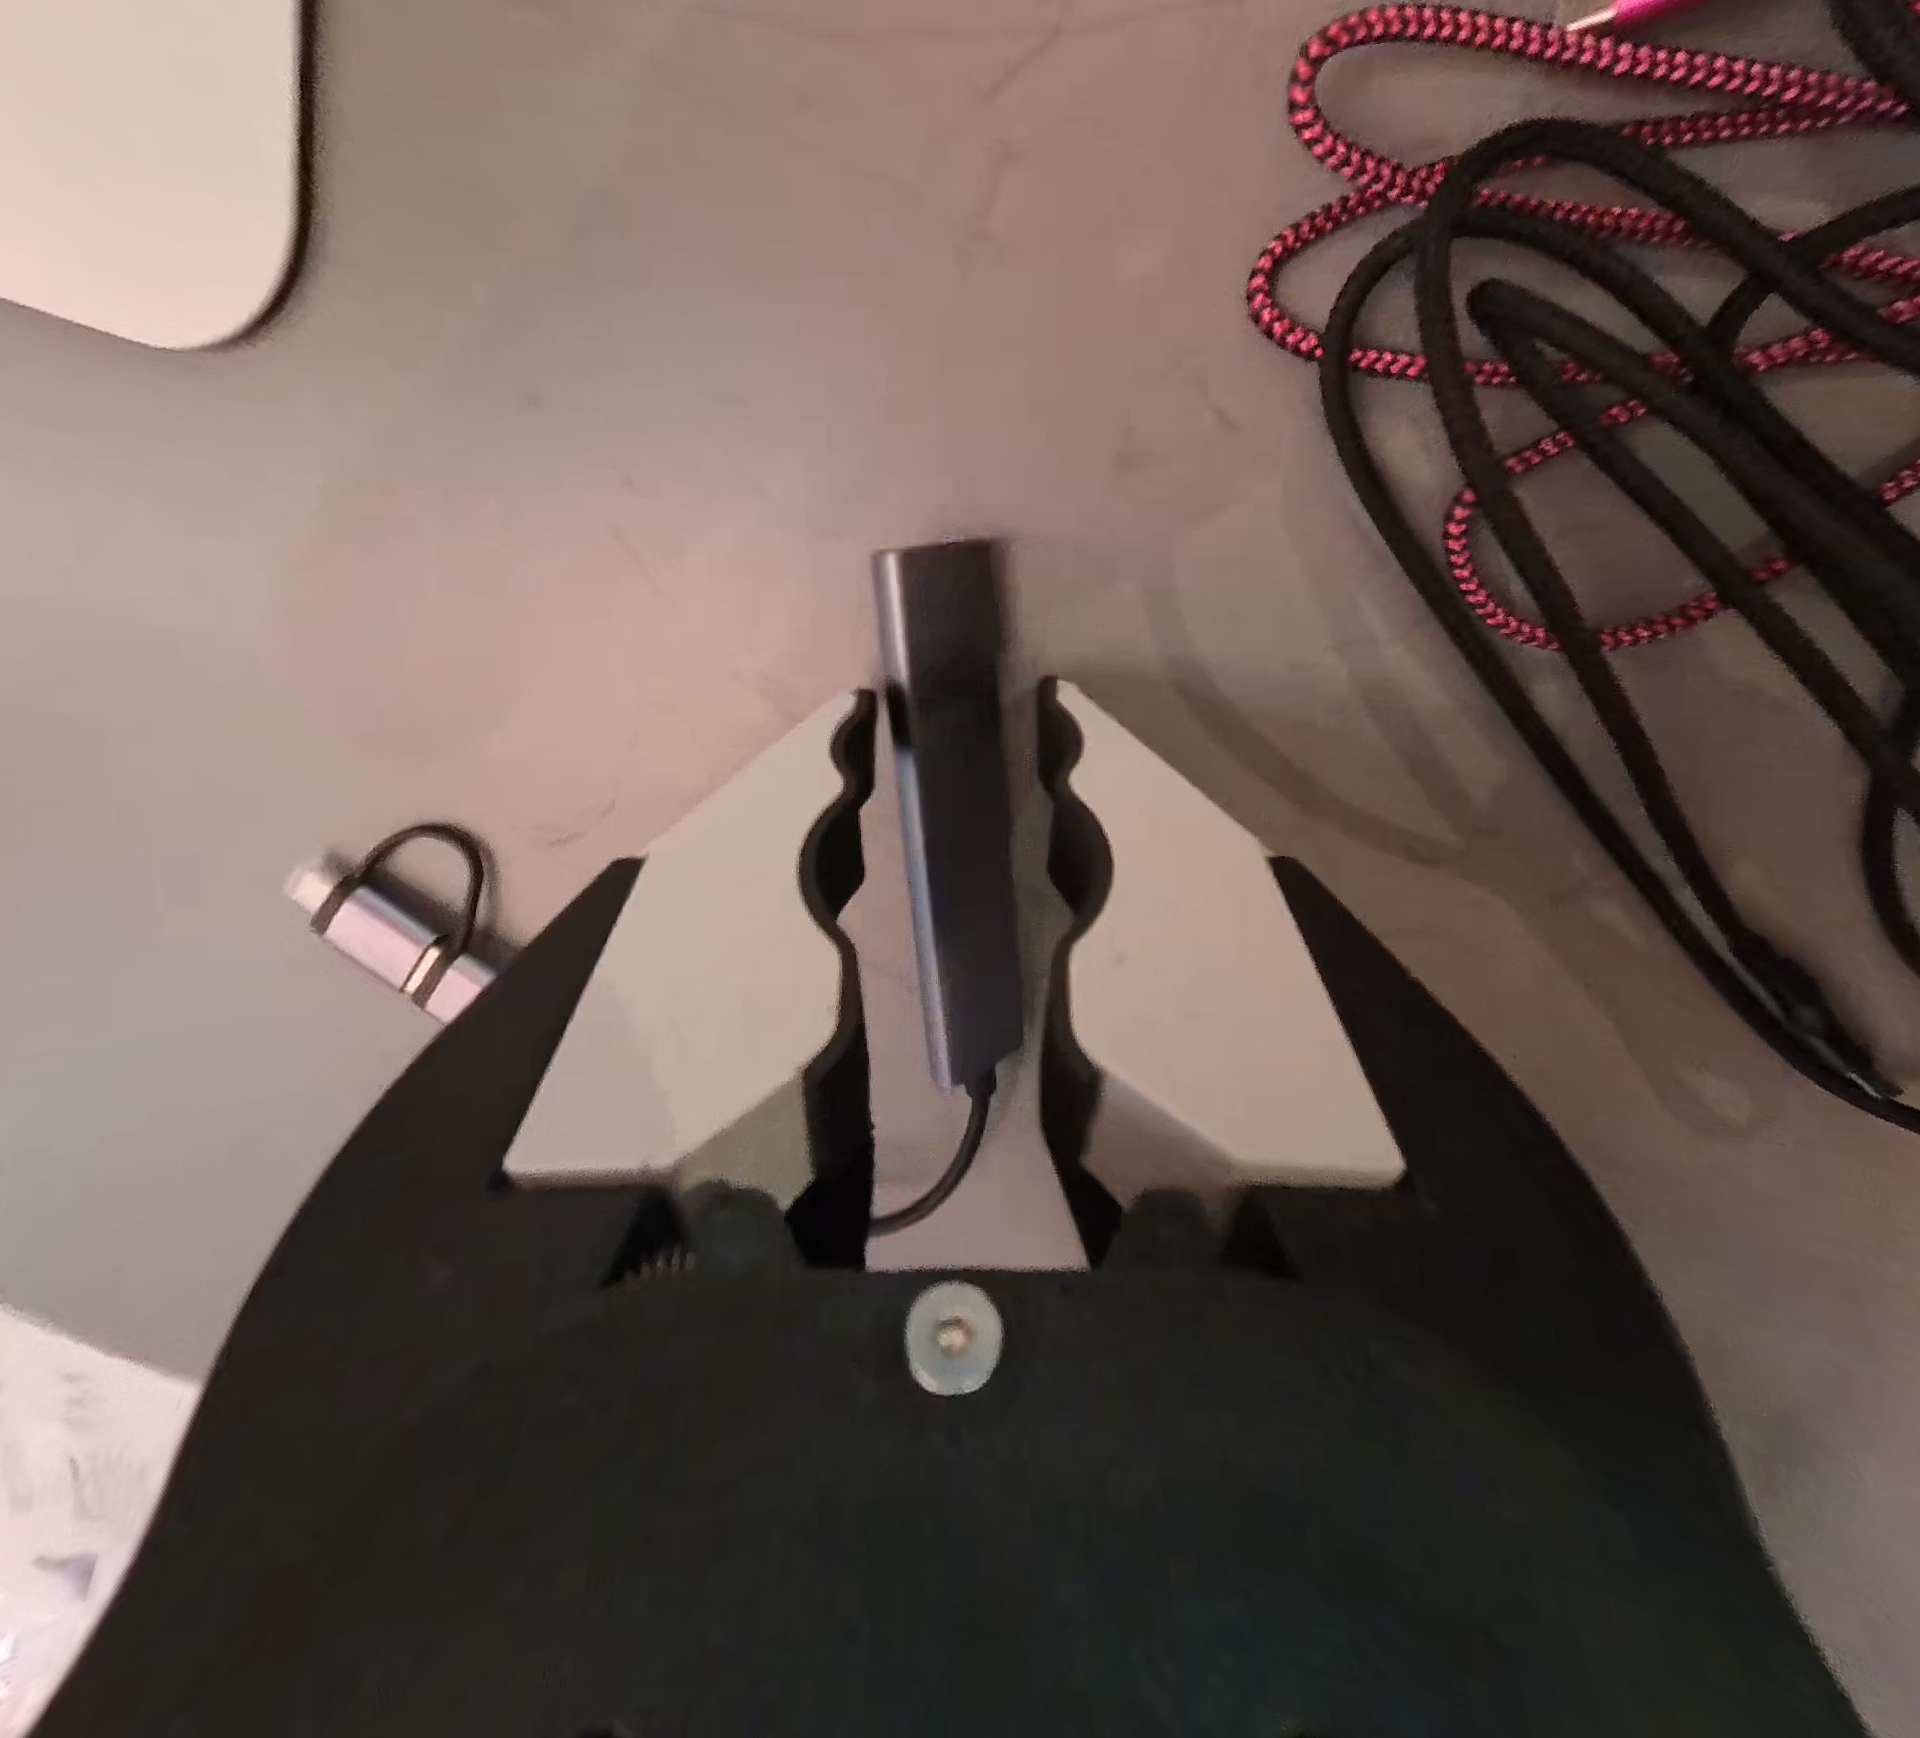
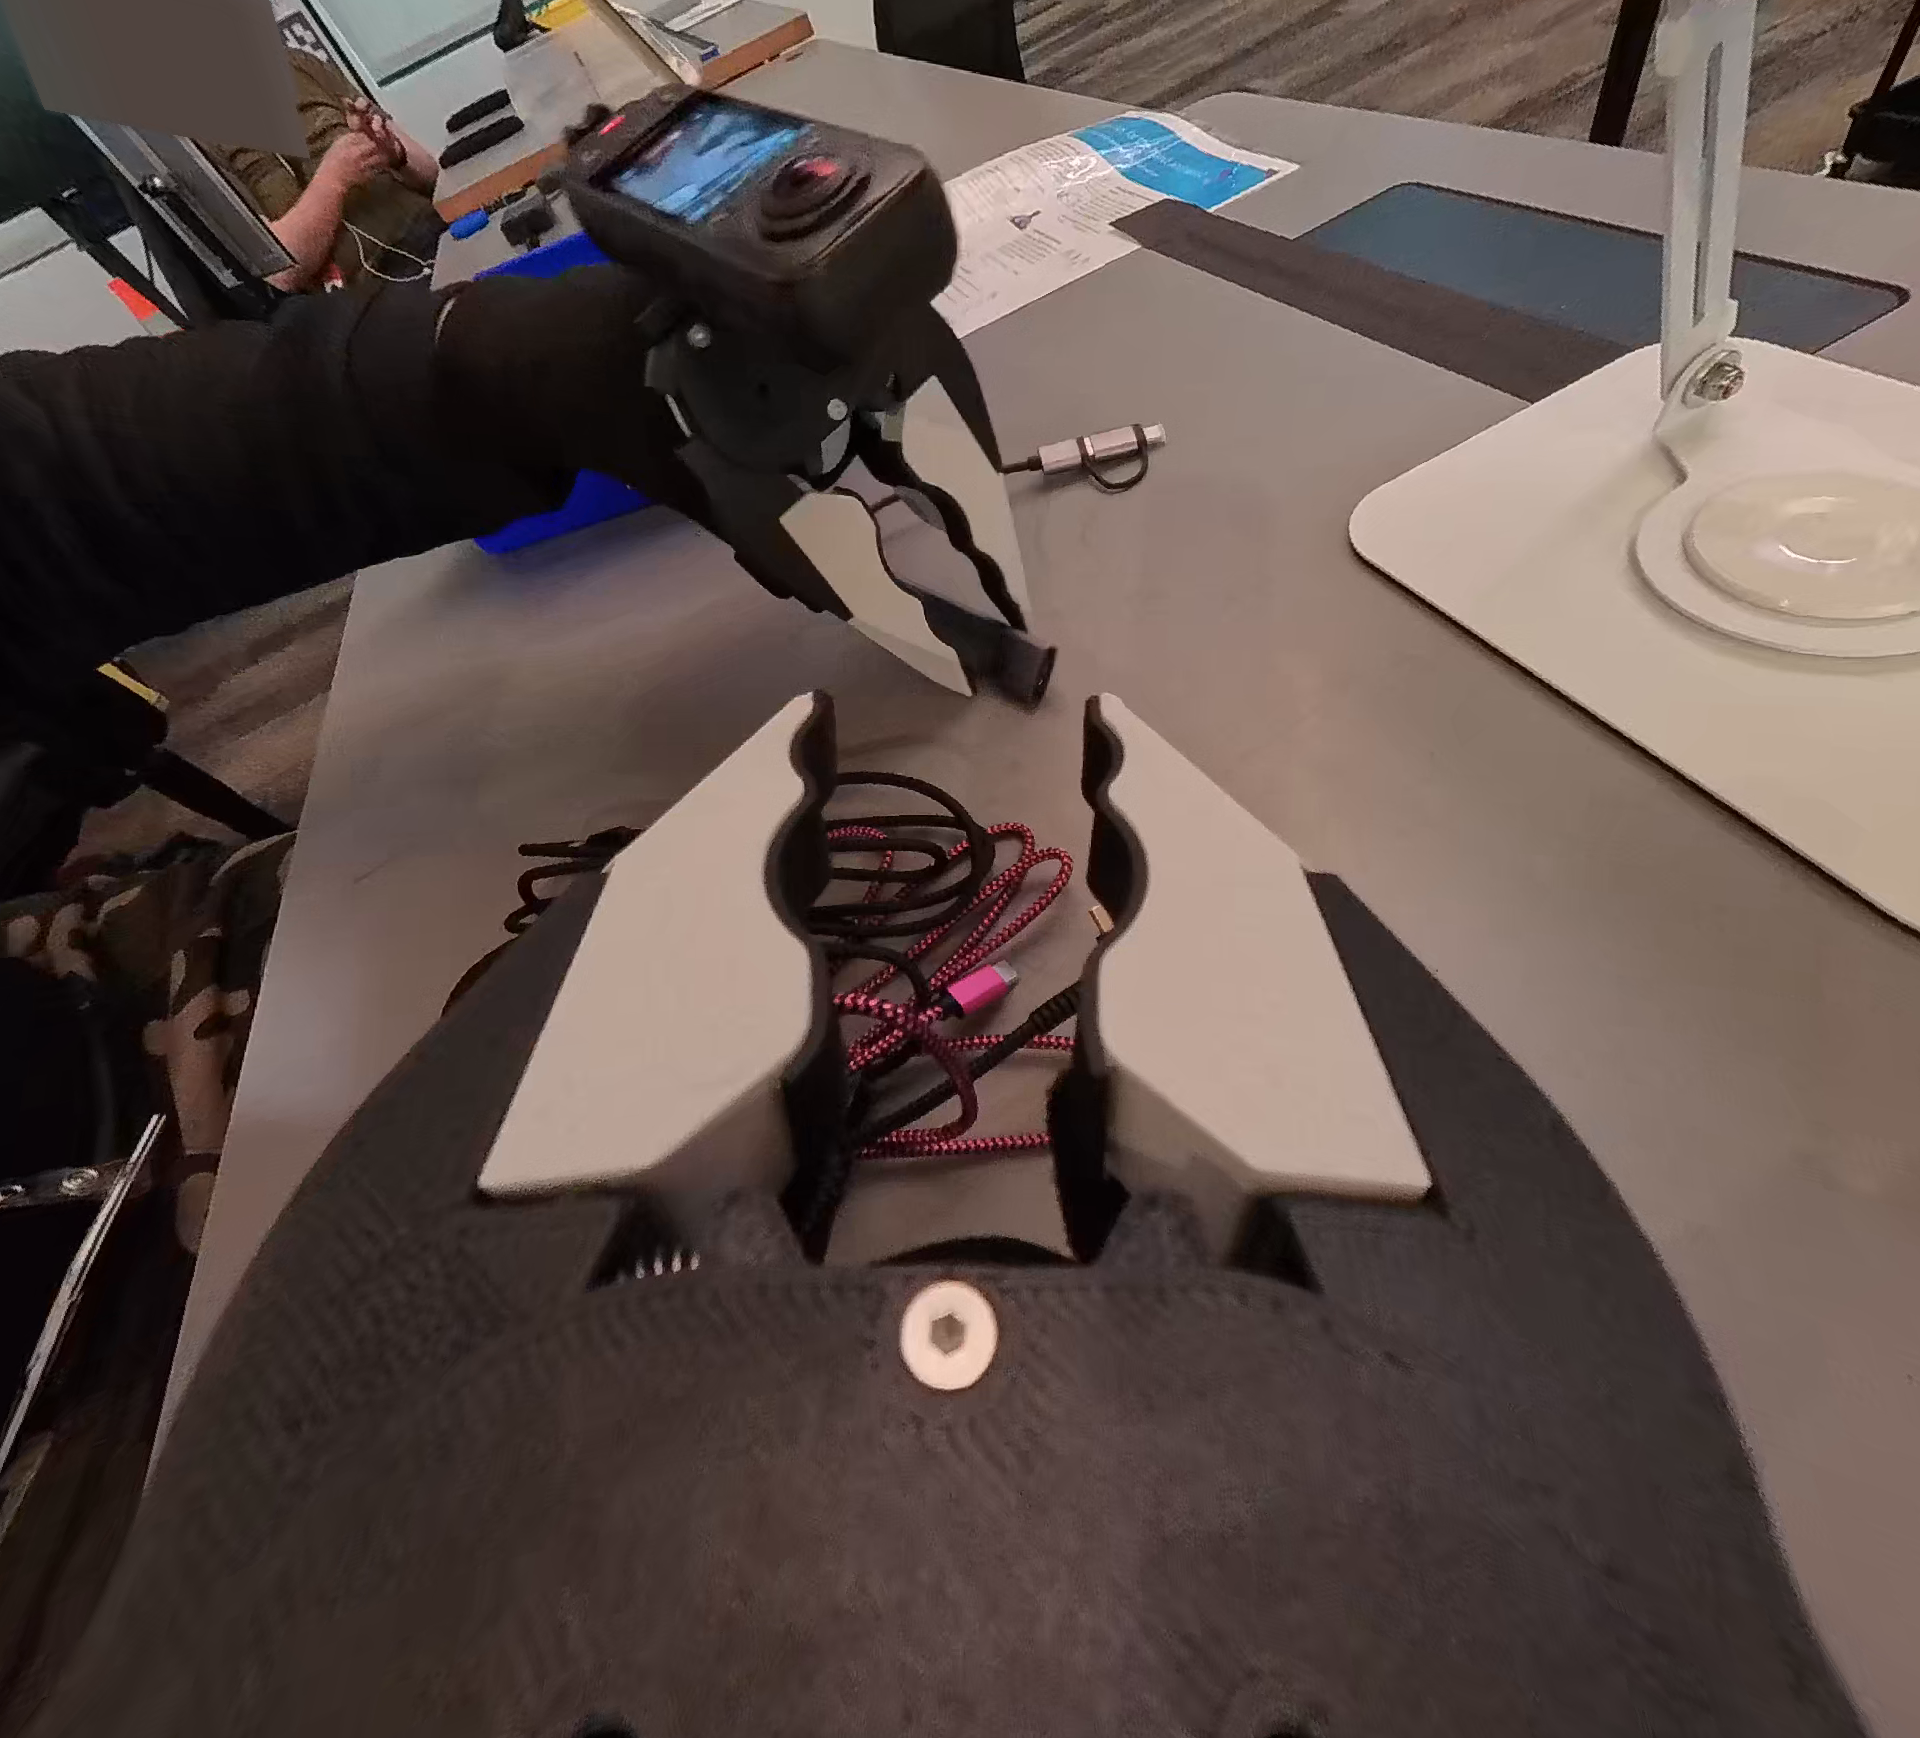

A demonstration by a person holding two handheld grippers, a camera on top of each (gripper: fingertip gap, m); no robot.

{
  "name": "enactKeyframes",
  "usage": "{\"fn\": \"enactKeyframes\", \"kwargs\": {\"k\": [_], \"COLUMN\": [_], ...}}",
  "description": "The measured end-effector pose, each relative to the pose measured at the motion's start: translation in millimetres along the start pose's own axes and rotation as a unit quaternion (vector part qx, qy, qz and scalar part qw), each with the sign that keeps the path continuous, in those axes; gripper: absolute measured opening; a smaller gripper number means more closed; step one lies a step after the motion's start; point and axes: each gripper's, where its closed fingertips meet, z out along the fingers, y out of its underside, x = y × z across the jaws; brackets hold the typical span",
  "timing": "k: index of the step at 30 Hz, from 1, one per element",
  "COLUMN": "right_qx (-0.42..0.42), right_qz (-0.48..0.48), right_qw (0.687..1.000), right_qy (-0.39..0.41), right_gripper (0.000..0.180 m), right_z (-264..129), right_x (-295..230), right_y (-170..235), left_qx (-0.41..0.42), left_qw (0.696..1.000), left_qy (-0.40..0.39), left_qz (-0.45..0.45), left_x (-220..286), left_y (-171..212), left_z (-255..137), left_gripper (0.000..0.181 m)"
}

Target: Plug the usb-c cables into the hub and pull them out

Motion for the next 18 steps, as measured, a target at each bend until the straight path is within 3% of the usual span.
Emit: {"fn": "enactKeyframes", "kwargs": {"k": [2,7,13,18], "right_qx": [0.004,0.018,0.036,0.034], "right_qz": [0.003,0.009,0.017,0.014], "right_qw": [1.000,1.000,0.999,0.999], "right_qy": [-0.003,-0.001,0.009,0.008], "right_gripper": [0.045,0.044,0.044,0.042], "right_z": [0,-6,-14,-13], "right_x": [0,3,10,8], "right_y": [-1,-5,-10,-10], "left_qx": [-0.004,0.042,0.141,0.126], "left_qw": [1.000,0.997,0.974,0.952], "left_qy": [0.016,0.031,0.104,0.156], "left_qz": [-0.017,-0.053,-0.141,-0.230], "left_x": [-4,1,71,122], "left_y": [2,-5,-32,-36], "left_z": [0,-25,-80,-55], "left_gripper": [0.042,0.047,0.066,0.086]}}
